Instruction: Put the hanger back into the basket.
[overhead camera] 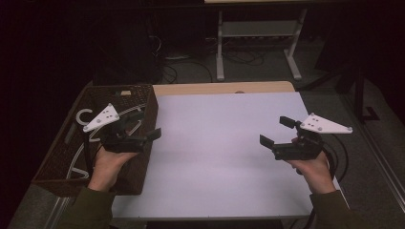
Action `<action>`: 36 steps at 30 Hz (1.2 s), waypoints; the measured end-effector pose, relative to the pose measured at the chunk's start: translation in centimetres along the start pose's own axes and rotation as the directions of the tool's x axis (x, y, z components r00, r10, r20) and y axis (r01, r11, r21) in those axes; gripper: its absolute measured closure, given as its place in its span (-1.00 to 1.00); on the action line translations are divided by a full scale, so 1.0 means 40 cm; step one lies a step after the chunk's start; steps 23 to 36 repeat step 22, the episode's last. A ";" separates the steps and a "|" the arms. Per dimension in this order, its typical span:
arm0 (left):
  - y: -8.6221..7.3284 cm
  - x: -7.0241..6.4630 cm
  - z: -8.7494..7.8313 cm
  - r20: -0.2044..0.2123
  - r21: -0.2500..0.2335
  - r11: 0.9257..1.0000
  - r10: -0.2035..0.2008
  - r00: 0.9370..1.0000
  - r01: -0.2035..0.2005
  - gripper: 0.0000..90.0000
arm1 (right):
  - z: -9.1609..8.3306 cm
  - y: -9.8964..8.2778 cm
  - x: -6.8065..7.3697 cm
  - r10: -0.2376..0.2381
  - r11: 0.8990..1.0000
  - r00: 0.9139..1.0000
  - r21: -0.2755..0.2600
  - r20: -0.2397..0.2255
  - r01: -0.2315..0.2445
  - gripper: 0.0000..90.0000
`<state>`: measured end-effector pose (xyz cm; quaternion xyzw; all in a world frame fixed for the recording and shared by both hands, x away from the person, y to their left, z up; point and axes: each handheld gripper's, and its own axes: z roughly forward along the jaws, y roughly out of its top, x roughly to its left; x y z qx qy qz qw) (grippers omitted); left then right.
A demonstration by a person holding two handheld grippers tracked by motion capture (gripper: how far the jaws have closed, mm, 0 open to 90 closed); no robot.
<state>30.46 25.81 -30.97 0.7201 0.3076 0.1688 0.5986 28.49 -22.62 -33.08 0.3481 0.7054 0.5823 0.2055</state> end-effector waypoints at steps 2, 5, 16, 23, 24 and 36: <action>-0.006 -0.004 0.002 0.005 -0.001 1.000 -0.005 1.000 0.005 -0.94 | 0.001 0.006 -0.001 -0.002 1.000 1.000 -0.010 -0.001 0.002 -0.98; -0.014 -0.009 0.003 0.017 -0.004 1.000 -0.003 1.000 0.003 -0.94 | 0.001 0.014 0.000 -0.001 1.000 1.000 -0.025 -0.016 0.001 -1.00; -0.039 -0.018 0.015 0.057 -0.019 1.000 -0.014 0.998 0.015 -0.94 | -0.009 0.034 -0.001 -0.014 0.995 0.999 -0.098 -0.047 0.010 -0.99; -0.041 -0.018 0.013 0.063 -0.023 1.000 -0.010 0.998 0.012 -0.94 | -0.013 0.038 0.000 -0.018 0.995 0.999 -0.101 -0.047 0.013 -0.99; -0.041 -0.018 0.013 0.063 -0.023 1.000 -0.010 0.998 0.012 -0.94 | -0.013 0.038 0.000 -0.018 0.995 0.999 -0.101 -0.047 0.013 -0.99; -0.041 -0.018 0.013 0.063 -0.023 1.000 -0.010 0.998 0.012 -0.94 | -0.013 0.038 0.000 -0.018 0.995 0.999 -0.101 -0.047 0.013 -0.99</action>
